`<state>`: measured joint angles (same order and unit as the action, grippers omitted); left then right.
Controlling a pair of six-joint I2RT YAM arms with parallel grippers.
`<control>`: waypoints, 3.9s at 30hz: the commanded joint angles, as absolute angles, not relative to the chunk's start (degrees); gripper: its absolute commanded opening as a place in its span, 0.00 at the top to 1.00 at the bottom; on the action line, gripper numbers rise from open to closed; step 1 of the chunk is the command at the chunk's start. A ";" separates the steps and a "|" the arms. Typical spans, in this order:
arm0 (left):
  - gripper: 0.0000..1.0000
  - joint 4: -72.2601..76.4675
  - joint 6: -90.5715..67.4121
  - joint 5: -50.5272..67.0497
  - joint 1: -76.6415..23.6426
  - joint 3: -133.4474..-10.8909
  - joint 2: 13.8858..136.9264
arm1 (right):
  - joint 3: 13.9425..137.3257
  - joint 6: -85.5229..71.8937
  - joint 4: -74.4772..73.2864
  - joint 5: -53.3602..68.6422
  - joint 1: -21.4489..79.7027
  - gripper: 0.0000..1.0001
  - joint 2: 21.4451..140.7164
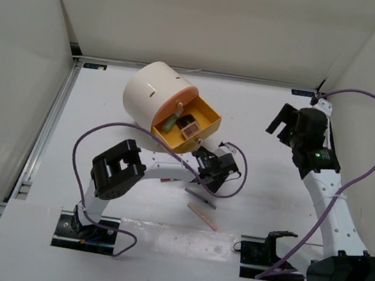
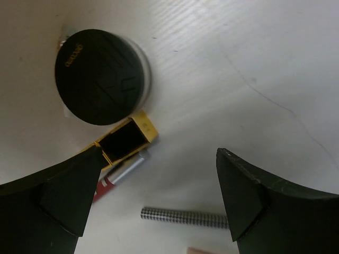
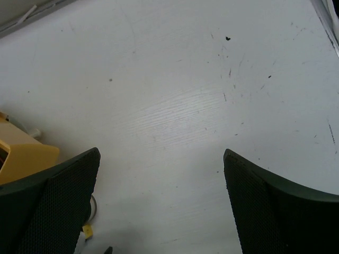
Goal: Organize the makeup
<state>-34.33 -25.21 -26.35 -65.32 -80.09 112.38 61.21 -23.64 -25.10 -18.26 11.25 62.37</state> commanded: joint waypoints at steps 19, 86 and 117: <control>0.02 -27.78 -43.42 -52.12 -64.69 -79.54 118.30 | 58.01 -23.03 -24.61 -7.38 5.54 0.01 61.17; 0.02 -15.82 -19.26 -38.15 -50.98 -81.38 91.67 | 61.17 -17.93 -26.72 7.90 1.41 0.01 60.12; 0.02 -40.25 7.73 50.27 7.03 -119.70 115.65 | 61.61 8.87 -20.75 16.78 31.81 0.11 80.15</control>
<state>-37.85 3.36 41.34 7.99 -115.77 116.64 59.16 7.31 -26.00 16.64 30.68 78.76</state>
